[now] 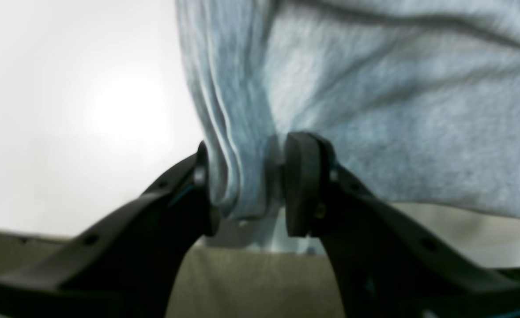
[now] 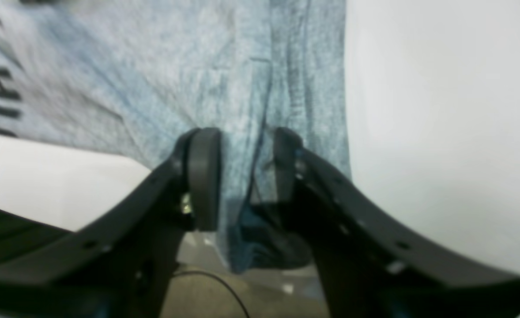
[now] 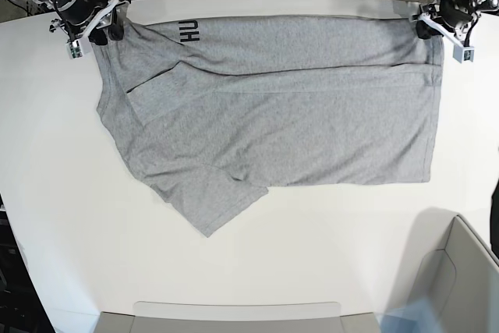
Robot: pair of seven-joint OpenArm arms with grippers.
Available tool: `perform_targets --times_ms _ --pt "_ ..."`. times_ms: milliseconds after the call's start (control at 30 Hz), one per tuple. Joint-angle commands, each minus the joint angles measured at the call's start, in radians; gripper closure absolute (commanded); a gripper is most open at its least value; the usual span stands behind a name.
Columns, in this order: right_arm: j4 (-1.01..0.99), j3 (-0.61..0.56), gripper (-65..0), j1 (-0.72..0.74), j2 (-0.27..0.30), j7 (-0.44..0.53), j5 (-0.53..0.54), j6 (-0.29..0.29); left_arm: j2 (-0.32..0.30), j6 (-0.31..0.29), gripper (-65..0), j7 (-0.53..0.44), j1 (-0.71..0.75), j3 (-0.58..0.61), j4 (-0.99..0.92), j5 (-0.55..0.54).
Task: Fold the T-shirt properly
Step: 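Open both grippers and release the shirt edge, then move both grippers to the shirt's hem corners and grasp them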
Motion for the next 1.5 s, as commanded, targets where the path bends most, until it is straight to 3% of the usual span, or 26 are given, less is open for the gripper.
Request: perform_targets --times_ms 0,167,400,633,1067,1233,1333,1467 --pt "0.024 0.011 -24.1 -0.010 0.010 -0.021 -0.023 -0.020 -0.001 0.009 -23.5 0.075 0.017 0.010 -0.002 0.013" --pt "0.077 0.013 -24.1 -0.009 0.010 -0.021 -0.023 -0.020 -0.001 0.009 -23.5 0.075 0.015 0.007 -0.001 0.013" --pt "0.143 0.013 -24.1 -0.009 0.008 -0.021 -0.021 -0.021 -0.001 0.005 -23.5 0.149 0.014 -0.133 0.004 0.012" --pt "0.187 0.031 -24.1 0.007 0.008 -0.021 -0.020 -0.023 -0.006 0.003 -23.6 0.159 0.011 -0.166 0.049 0.012" --pt "0.273 0.106 -24.0 0.123 -0.030 -0.021 -0.021 -0.020 -0.001 0.003 -23.6 0.158 -0.029 -0.258 0.168 0.010" --pt "0.264 0.100 -24.0 0.255 -0.025 -0.021 -0.021 -0.020 -0.001 0.003 -23.6 0.150 -0.055 -0.271 0.276 0.009" --pt "0.235 0.003 -24.0 0.350 -0.005 -0.023 -0.040 -0.020 0.000 0.003 -23.6 0.159 -0.161 -0.189 0.294 0.012" --pt "0.127 -0.165 -24.0 0.488 0.021 -0.023 -0.152 -0.026 -0.001 0.005 -23.6 0.161 -0.301 -0.053 0.294 0.013"
